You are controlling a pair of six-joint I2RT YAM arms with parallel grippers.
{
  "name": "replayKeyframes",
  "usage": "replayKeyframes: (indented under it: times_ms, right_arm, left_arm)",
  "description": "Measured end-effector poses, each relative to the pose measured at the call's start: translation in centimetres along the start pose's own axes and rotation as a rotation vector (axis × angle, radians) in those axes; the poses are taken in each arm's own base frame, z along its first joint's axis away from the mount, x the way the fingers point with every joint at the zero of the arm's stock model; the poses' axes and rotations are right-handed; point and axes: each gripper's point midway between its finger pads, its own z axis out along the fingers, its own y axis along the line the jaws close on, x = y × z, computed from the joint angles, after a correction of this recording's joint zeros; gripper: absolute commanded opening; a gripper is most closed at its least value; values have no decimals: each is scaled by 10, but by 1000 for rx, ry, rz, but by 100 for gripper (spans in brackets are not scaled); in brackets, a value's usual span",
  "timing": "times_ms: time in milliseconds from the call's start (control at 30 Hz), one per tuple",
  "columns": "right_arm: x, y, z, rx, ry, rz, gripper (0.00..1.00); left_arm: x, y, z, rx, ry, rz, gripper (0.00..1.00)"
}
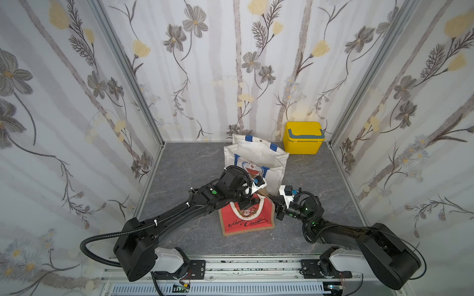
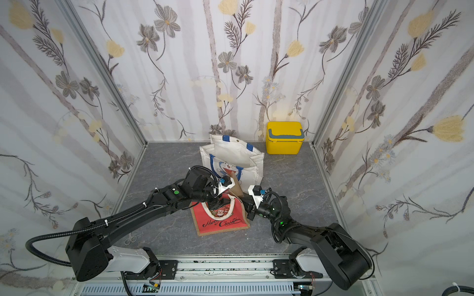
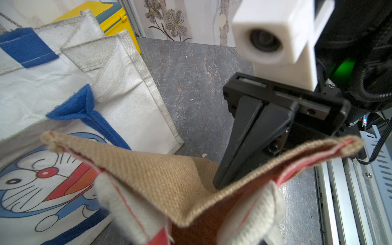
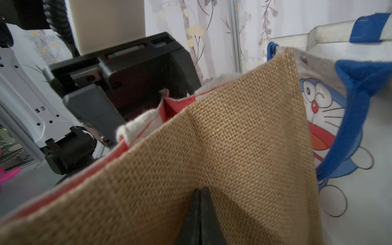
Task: Put away the canvas bag
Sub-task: Press the canvas bag at the center of the board.
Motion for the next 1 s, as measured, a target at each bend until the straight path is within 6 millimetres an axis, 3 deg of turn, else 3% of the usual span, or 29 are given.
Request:
replayKeyframes:
  times_ms: [133, 300, 433, 533, 600, 700, 800, 867, 1000]
  right_arm:
    - [13, 8, 4, -51, 14, 32, 1]
    - [10, 15, 14, -85, 12, 29, 0]
    - [7, 10, 30, -68, 40, 2, 0]
    - [3, 5, 23, -51, 32, -15, 0]
    - [-4, 1, 11, -22, 8, -29, 5]
    - [-17, -2, -6, 35, -33, -62, 20]
    - [-39, 3, -19, 79, -82, -124, 46]
    - [-56, 5, -31, 136, -137, -172, 72]
    - [-75, 9, -51, 208, -205, -232, 96]
  left_arm:
    - [4, -1, 2, 4, 1, -1, 60]
    - [3, -4, 4, 23, -16, -1, 53]
    - [2, -8, 3, 44, -21, -3, 37]
    - [1, -8, 1, 40, -28, 2, 35]
    - [2, -7, -2, 30, -34, 1, 33]
    - [6, -4, -9, 11, -39, -4, 28]
    - [5, -2, -17, -2, -54, -4, 26]
    - [3, -1, -19, -6, -63, -3, 24]
    - [-1, -1, -25, -7, -79, -2, 18]
